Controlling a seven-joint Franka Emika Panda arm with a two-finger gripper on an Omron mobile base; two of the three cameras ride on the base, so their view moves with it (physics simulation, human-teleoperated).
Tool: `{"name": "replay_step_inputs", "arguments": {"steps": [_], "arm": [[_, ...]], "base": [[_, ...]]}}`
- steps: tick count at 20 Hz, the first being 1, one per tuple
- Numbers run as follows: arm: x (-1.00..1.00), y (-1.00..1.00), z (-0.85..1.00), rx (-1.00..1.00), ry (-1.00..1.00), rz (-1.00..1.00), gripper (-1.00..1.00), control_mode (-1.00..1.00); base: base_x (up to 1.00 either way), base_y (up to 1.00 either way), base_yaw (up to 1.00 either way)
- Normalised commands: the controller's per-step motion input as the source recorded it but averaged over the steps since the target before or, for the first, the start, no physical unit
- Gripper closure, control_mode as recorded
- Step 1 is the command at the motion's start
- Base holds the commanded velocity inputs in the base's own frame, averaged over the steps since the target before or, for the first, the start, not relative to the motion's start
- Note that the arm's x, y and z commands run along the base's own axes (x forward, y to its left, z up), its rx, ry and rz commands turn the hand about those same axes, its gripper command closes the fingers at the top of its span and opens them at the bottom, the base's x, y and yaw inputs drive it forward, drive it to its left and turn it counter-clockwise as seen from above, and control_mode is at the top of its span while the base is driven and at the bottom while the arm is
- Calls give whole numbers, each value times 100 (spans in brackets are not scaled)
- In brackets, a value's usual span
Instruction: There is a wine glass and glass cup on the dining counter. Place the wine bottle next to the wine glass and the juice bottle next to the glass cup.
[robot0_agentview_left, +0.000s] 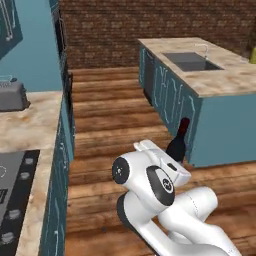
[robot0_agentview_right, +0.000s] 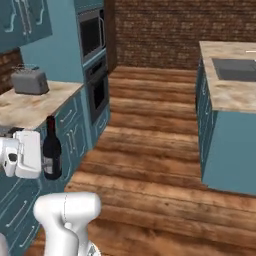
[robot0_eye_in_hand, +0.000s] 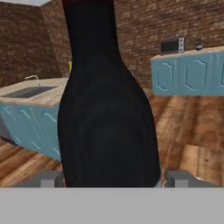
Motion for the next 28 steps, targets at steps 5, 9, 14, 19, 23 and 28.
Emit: {"name": "replay_step_inputs", "arguments": {"steps": [5, 9, 14, 19, 23, 28], "arm": [[0, 0, 0, 0, 0, 0, 100, 100], [0, 0, 0, 0, 0, 0, 100, 100], [0, 0, 0, 0, 0, 0, 100, 100], [0, 0, 0, 0, 0, 0, 100, 100], [0, 0, 0, 0, 0, 0, 100, 100], [0, 0, 0, 0, 0, 0, 100, 100]], "base": [[7, -7, -80], [40, -33, -23], [54, -41, -10], [58, -50, -1], [58, -57, 0], [57, -60, 0]]}}
